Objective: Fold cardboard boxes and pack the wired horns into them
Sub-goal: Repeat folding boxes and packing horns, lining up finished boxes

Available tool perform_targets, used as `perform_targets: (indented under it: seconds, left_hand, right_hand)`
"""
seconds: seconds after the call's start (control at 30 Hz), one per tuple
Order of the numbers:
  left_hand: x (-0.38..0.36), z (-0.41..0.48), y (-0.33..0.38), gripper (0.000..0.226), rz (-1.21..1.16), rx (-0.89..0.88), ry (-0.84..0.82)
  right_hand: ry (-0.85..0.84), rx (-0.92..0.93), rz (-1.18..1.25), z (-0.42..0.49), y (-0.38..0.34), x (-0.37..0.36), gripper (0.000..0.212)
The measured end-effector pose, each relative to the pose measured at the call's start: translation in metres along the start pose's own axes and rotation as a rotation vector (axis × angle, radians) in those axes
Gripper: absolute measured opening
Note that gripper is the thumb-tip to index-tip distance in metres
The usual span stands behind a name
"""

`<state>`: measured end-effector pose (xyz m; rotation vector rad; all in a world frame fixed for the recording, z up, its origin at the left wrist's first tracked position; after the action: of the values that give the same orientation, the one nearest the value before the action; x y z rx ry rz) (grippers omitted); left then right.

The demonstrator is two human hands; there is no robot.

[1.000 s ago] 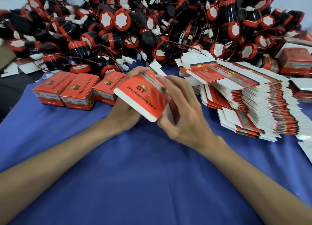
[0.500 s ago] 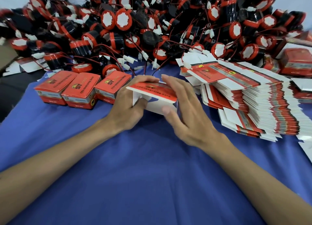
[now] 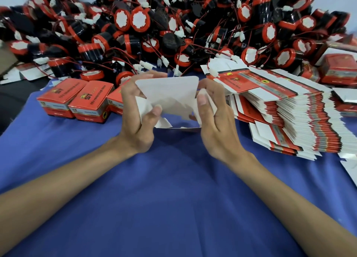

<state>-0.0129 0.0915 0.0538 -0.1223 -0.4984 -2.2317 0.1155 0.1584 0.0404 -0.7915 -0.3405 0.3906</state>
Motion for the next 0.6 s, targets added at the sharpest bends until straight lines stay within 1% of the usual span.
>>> perform_targets:
  seconds: [0.07,0.1,0.2,0.3,0.37,0.4,0.47,0.5,0.53,0.6]
  left_hand:
    - [-0.005,-0.002,0.001,0.042,-0.017,-0.018,-0.062]
    - [-0.009,-0.003,0.000,0.049,-0.034,0.001,-0.108]
    - [-0.020,-0.006,-0.009,0.065,-0.041,0.082,-0.248]
    - [-0.030,-0.011,-0.019,0.076,-0.106,0.201,-0.371]
    - [-0.035,-0.016,-0.026,0.076,-0.126,0.250,-0.429]
    - [-0.038,-0.018,-0.029,0.076,-0.109,0.269,-0.469]
    - [-0.044,-0.021,-0.033,0.090,-0.059,0.314,-0.561]
    - [-0.045,-0.021,-0.032,0.092,-0.043,0.317,-0.583]
    - [-0.043,-0.019,-0.031,0.091,-0.025,0.316,-0.576]
    - [-0.038,-0.013,-0.030,0.096,0.013,0.335,-0.508]
  right_hand:
    - [0.015,-0.023,0.010,0.001,0.001,0.002,0.017]
    - [0.011,-0.012,-0.007,0.000,0.000,0.003,0.017]
    - [-0.007,0.020,-0.073,-0.001,-0.001,0.003,0.020]
    - [-0.008,-0.005,-0.042,0.001,0.002,0.004,0.025]
    - [-0.017,0.011,-0.051,0.002,0.001,0.005,0.036]
    - [-0.035,0.006,-0.055,0.002,0.002,0.005,0.045]
    - [-0.101,-0.046,-0.060,0.001,0.007,0.000,0.067]
    - [-0.139,-0.074,-0.060,-0.001,0.010,-0.001,0.074]
    - [-0.177,-0.097,-0.051,-0.001,0.012,-0.003,0.079]
    - [-0.238,-0.140,0.015,-0.003,0.015,-0.005,0.083]
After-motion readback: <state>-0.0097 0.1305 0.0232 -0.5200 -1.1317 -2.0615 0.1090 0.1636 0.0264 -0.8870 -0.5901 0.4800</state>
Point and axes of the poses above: each hand's wrist, its own z-axis towards the middle knuckle, its own x-axis out of the back of the hand, y = z × x, the point moved 8 cm from there along z, towards the middle knuckle, and after that the axes turned 14 degrees about z, right-handed, at the moved point
